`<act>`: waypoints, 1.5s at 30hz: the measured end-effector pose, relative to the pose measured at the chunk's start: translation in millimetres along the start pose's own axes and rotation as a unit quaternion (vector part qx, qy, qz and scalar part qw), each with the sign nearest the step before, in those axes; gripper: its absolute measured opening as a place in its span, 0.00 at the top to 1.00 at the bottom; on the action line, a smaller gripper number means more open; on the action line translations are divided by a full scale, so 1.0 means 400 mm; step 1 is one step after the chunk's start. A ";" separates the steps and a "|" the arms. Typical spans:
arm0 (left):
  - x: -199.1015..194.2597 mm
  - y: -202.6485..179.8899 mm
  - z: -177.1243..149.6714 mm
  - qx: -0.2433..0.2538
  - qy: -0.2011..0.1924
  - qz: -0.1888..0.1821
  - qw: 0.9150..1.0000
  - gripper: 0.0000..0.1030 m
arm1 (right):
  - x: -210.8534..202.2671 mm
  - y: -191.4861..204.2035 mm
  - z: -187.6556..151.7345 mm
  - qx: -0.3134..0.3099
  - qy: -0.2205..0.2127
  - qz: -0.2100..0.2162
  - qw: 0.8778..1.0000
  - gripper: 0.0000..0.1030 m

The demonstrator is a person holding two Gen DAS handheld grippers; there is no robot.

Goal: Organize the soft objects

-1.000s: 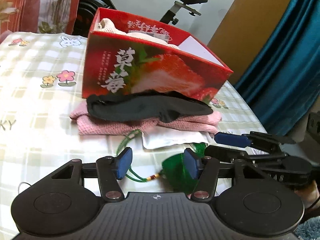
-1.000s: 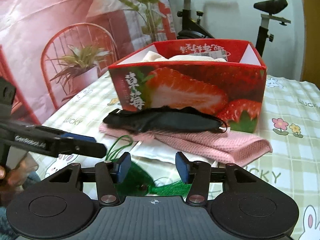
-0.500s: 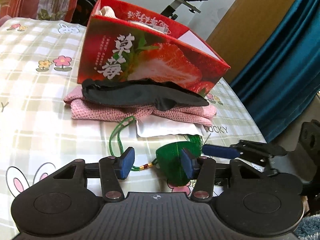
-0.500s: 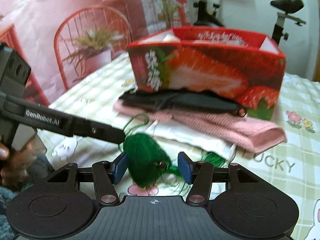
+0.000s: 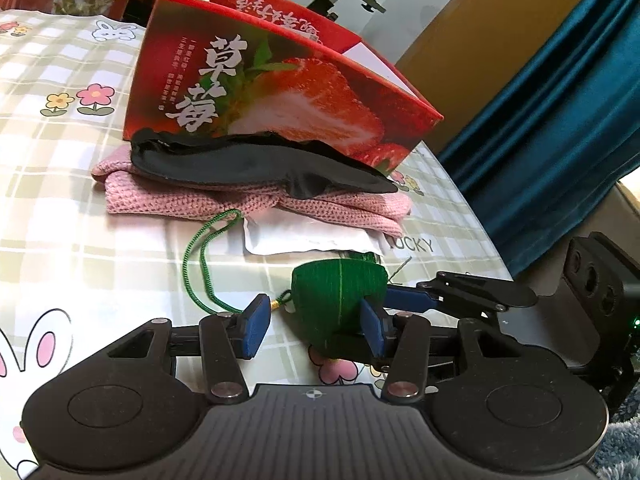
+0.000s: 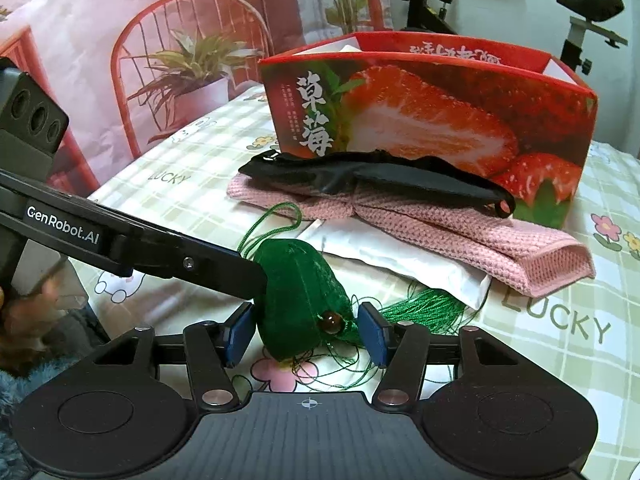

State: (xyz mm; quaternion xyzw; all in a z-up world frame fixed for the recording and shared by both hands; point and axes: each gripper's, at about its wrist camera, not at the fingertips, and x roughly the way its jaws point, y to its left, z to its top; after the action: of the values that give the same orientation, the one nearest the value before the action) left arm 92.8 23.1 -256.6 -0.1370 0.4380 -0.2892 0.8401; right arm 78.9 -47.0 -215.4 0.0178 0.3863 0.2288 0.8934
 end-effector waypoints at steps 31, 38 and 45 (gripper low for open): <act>-0.204 -0.173 0.323 0.093 -0.164 -0.045 0.981 0.53 | -0.167 -0.011 0.332 -0.060 -0.187 0.006 0.980 0.61; -0.228 -0.192 0.452 0.105 -0.207 -0.045 0.972 0.53 | -0.174 -0.034 0.494 -0.074 -0.239 -0.009 0.968 0.61; -0.223 -0.152 0.528 0.086 -0.228 -0.046 0.969 0.53 | -0.132 -0.032 0.586 -0.099 -0.261 -0.029 0.960 0.61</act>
State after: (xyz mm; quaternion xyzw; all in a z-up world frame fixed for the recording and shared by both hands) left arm 202.6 23.9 -46.3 -0.1464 0.2018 -0.3258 0.9120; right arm 216.3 -46.6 -17.8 -0.0225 0.1157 0.2275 0.9666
